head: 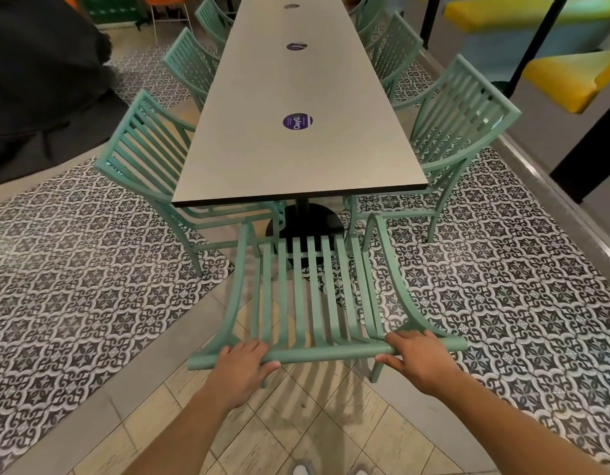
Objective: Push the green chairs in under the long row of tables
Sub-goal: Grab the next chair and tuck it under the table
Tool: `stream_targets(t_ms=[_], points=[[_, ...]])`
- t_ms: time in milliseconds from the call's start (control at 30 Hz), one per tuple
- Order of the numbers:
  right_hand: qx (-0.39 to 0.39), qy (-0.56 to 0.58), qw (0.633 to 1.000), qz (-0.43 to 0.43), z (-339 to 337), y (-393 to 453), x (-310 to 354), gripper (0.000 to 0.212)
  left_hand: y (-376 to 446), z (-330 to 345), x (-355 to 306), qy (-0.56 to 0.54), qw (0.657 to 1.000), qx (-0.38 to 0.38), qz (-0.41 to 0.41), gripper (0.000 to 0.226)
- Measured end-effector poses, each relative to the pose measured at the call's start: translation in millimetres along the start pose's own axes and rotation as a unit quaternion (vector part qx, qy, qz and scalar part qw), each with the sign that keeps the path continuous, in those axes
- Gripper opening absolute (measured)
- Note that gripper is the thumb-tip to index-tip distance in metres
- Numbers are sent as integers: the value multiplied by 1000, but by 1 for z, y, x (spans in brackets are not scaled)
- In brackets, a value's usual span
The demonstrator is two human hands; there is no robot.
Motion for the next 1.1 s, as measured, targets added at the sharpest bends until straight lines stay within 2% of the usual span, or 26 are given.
stream_targets(t_ms=[267, 467, 700, 900, 1100], points=[[-2, -3, 1000, 1, 0, -6, 1, 107, -3, 2, -1, 11, 1000, 2, 6, 114], [-2, -10, 1000, 3, 1, -9, 1, 108, -8, 1, -6, 12, 1000, 6, 6, 98], [-3, -9, 1000, 5, -2, -12, 2, 110, -7, 2, -5, 5, 1000, 8, 5, 104], [-6, -4, 1000, 8, -5, -15, 4, 116, -9, 1, -8, 12, 1000, 17, -3, 95], [-13, -7, 1000, 12, -5, -15, 6, 115, -9, 2, -7, 6, 1000, 16, 4, 97]])
Point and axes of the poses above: each hand's wrist, its own y-axis towards the middle knuckle, its own z-axis out of the palm, x = y × z, the point moved 5 cm from there along y, towards the middle knuckle, and after that the axes turned 8 degrees about z, right-handed, at the moved point
